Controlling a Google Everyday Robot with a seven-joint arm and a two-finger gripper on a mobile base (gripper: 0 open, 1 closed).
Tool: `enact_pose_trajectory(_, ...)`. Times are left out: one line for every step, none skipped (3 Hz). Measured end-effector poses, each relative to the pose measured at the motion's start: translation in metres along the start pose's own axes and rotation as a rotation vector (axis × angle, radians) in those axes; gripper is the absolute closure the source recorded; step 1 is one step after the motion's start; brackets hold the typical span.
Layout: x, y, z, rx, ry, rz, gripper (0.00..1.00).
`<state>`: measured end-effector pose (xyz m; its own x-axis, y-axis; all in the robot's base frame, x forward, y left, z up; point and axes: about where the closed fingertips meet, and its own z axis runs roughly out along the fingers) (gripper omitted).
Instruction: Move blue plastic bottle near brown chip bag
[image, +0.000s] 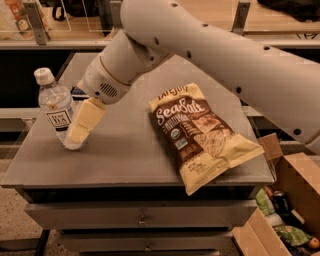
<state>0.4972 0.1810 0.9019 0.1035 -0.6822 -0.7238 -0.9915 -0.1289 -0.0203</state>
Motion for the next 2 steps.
enact_pose_trajectory(-0.015, 0.000, 0.014, -0.046, -0.057, 0.024, 0.15)
enact_pose_trajectory(-0.026, 0.000, 0.024, -0.079, -0.089, 0.045, 0.38)
